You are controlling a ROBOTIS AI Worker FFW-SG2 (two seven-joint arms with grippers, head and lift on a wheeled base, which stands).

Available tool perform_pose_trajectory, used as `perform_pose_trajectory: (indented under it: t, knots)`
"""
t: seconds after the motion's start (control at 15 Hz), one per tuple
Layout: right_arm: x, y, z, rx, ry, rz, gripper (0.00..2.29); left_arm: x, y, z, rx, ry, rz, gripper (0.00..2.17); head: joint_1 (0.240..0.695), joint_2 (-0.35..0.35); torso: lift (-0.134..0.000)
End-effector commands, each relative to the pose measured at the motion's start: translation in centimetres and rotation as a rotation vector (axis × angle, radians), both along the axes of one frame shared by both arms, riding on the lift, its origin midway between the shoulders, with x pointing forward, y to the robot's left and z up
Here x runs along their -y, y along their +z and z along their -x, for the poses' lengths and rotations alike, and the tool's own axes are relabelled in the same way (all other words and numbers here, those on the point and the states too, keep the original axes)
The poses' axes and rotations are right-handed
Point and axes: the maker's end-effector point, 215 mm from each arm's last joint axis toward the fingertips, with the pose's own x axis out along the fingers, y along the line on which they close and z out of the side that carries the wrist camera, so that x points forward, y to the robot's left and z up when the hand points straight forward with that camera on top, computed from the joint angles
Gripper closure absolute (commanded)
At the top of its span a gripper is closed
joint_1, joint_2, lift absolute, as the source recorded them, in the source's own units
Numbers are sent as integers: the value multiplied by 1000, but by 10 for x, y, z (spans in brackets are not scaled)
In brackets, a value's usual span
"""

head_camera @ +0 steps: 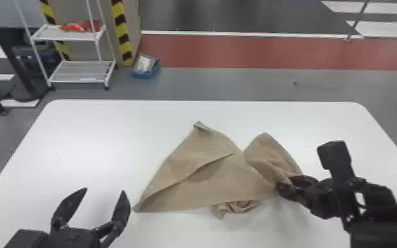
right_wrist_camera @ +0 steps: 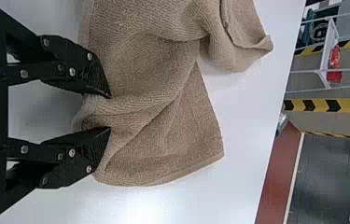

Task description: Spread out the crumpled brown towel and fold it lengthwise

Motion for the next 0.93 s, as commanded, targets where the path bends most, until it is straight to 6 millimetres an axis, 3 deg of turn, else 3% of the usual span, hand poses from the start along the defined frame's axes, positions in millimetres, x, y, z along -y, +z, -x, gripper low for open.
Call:
perform_pose_trajectory:
  t: [0.0, 0.27, 0.4, 0.53, 0.6, 0.67, 0.73, 0.87]
  knots:
    - [20, 19, -6, 44, -46, -12, 2013, 3, 1, -1, 1, 0, 7, 117, 695, -33, -124]
    - [73, 74, -18, 148, -161, -82, 2013, 1, 2, -2, 3, 3, 5, 117, 695, -77, -124]
    - [89, 95, -9, 168, -188, -110, 2013, 0, 2, -2, 5, 5, 7, 117, 695, -118, -124]
    - [97, 84, 9, 118, -187, -84, 1953, 7, 9, -4, 18, -23, 10, 124, 695, -138, -124]
    - [91, 79, 16, 88, -155, -79, 1376, 12, 15, -6, 32, -44, 13, 124, 695, -146, -124]
    - [93, 72, 22, 75, -159, -75, 370, 14, 19, -8, 39, -48, 10, 124, 695, -155, -124]
    - [95, 69, 27, 71, -162, -71, -2, 19, 25, -10, 51, -70, 12, 130, 695, -161, -124]
    - [111, 68, 35, 70, -193, -57, 12, 29, 45, -10, 88, -115, 15, 144, 695, -187, -124]
